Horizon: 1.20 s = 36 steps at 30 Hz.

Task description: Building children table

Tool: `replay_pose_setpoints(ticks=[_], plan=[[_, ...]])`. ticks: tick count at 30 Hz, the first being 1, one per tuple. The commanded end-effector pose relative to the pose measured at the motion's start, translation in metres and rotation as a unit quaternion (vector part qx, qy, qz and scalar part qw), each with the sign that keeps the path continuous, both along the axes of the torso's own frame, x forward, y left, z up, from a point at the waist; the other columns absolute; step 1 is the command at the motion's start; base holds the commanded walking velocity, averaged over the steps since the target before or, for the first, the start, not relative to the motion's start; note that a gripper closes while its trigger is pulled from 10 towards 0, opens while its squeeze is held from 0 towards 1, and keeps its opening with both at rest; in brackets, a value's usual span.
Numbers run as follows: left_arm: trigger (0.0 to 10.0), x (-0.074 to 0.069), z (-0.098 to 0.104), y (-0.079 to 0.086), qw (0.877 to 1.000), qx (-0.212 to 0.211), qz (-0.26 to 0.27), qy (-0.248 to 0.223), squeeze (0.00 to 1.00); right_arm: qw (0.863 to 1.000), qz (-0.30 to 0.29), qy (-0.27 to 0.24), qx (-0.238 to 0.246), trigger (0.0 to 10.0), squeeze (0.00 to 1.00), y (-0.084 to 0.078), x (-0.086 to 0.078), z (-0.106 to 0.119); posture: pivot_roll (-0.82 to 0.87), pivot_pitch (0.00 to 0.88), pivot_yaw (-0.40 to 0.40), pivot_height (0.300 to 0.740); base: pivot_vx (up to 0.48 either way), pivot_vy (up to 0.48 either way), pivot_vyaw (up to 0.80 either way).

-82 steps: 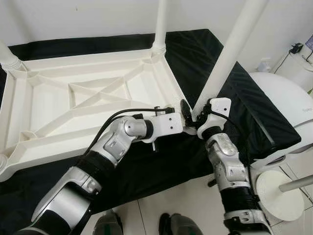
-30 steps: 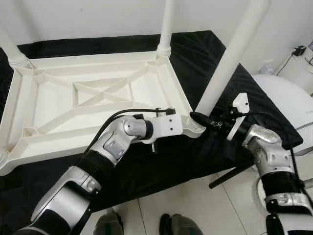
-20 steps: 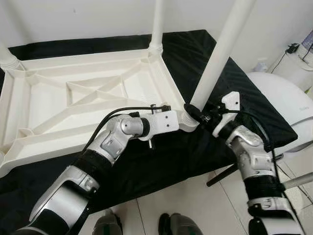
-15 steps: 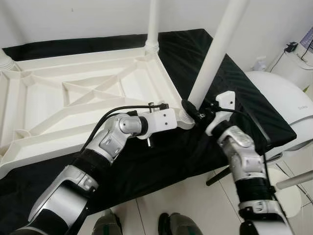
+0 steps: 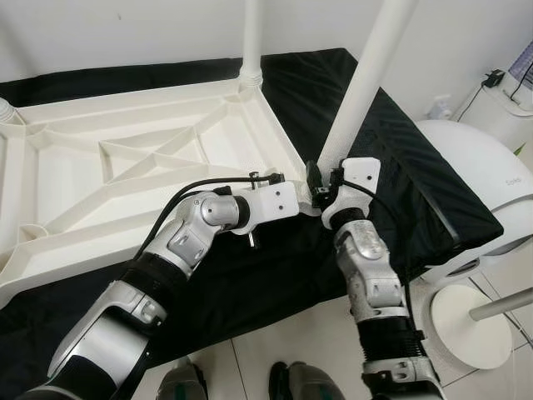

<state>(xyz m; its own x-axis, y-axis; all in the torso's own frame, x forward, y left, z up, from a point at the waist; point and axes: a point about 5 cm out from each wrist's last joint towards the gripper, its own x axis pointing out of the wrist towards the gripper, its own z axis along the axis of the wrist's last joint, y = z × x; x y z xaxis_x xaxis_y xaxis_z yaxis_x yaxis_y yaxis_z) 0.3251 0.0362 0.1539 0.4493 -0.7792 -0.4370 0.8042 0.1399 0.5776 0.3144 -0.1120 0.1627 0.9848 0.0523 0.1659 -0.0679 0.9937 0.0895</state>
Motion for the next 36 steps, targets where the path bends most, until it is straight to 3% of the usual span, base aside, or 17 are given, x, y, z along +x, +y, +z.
replay_pose_setpoints(ticks=[1,3,5,6,14,15,25,26,31,36], plan=[[10.0,-0.014,0.003,-0.021,0.998,0.0,-0.068,-0.007,0.0,0.997,-0.065,0.031,0.005,0.0,0.0,-0.015,0.0,-0.009,-0.04,0.048,-0.055,0.74,0.0,0.0,0.0],[10.0,-0.014,0.003,-0.021,0.998,0.0,-0.067,-0.007,0.0,0.996,-0.082,0.042,0.002,0.0,0.0,-0.014,-0.001,-0.011,-0.03,0.044,-0.057,0.74,0.0,0.0,0.0],[10.0,-0.014,0.003,-0.021,0.998,0.0,-0.067,-0.007,0.0,0.992,-0.11,0.058,-0.001,4.1,0.0,-0.021,0.0,-0.015,-0.03,0.042,-0.058,0.74,0.0,0.0,0.0],[10.0,-0.014,0.003,-0.021,0.998,0.0,-0.067,-0.007,0.0,0.992,-0.113,0.059,0.002,10.0,0.0,-0.023,0.001,-0.014,-0.03,0.043,-0.058,0.74,0.0,0.0,0.0],[10.0,-0.014,0.003,-0.022,0.998,-0.001,-0.067,-0.007,0.0,0.992,-0.116,0.043,-0.001,10.0,0.0,-0.022,-0.001,-0.01,-0.03,0.05,-0.058,0.74,0.0,0.0,0.0],[10.0,-0.014,0.003,-0.022,0.998,-0.002,-0.067,-0.006,0.0,0.992,-0.117,0.042,-0.001,10.0,1.0,-0.023,-0.001,-0.01,-0.04,0.051,-0.058,0.74,0.0,0.0,0.0],[10.0,-0.015,0.003,-0.021,0.998,-0.002,-0.067,-0.004,0.0,0.997,-0.079,0.016,-0.013,10.0,1.0,-0.042,-0.001,-0.005,-0.04,0.062,-0.053,0.74,0.0,0.0,0.0],[10.0,-0.015,0.003,-0.021,0.998,-0.002,-0.067,-0.004,0.0,0.998,-0.057,0.015,-0.022,10.0,0.0,-0.047,0.0,-0.006,-0.04,0.064,-0.055,0.74,0.0,0.0,0.0],[10.0,-0.014,0.003,-0.022,0.998,-0.004,-0.066,-0.003,0.0,1.0,0.003,0.011,-0.029,10.0,0.0,-0.056,0.003,-0.005,-0.04,0.071,-0.057,0.74,0.0,0.0,0.0],[10.0,-0.013,0.004,-0.021,0.998,-0.008,-0.058,-0.005,0.0,0.996,0.09,0.003,-0.022,10.0,0.0,-0.056,0.006,0.0,-0.04,0.076,-0.058,0.74,0.0,0.0,0.0]])
